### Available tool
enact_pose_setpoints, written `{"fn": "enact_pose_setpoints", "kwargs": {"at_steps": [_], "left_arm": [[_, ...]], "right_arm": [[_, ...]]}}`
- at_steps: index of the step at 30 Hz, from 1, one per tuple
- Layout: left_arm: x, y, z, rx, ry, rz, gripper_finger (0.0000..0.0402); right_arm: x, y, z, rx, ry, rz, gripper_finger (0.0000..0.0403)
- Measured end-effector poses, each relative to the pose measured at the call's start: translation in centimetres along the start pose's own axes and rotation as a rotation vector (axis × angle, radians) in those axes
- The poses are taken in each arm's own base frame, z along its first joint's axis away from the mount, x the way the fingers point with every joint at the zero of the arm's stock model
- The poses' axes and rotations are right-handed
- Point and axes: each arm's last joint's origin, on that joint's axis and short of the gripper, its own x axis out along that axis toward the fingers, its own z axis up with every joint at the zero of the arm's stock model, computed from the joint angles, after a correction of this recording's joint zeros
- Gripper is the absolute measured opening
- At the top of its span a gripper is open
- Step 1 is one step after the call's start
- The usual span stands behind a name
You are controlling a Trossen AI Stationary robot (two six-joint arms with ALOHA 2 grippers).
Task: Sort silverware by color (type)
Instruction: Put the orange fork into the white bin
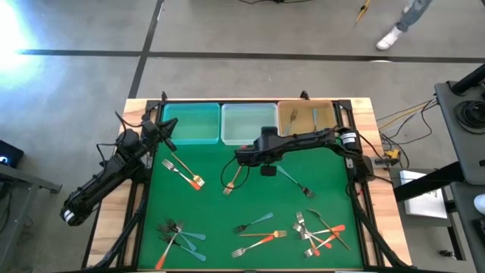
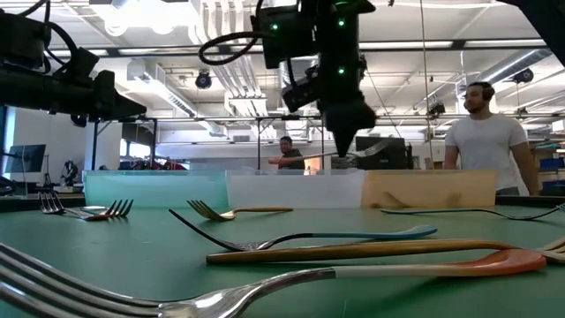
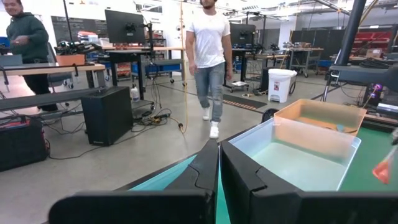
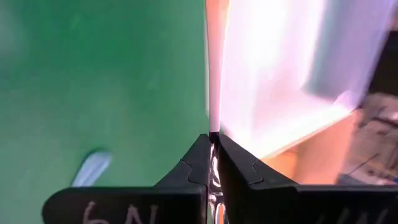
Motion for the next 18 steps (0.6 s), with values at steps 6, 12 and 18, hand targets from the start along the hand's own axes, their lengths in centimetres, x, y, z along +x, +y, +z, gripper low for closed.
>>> {"fn": "enact_pose_setpoints", "kwargs": {"at_steps": [6,12,18], "left_arm": [[0.0,0.0,0.0,0.0,0.0,0.0,0.0],[0.0,0.0,0.0,0.0,0.0,0.0,0.0],[0.0,0.0,0.0,0.0,0.0,0.0,0.0]], "right_arm": [[0.9,-2.4,1.8,0.068,-0.146,-0.141,0.0009],[2.4,-6.6,3.3,0.306,-0.271,-0.245,0.001],[4.1,-9.8,3.4,0.474,-0.321,-0.098,0.0029]]}}
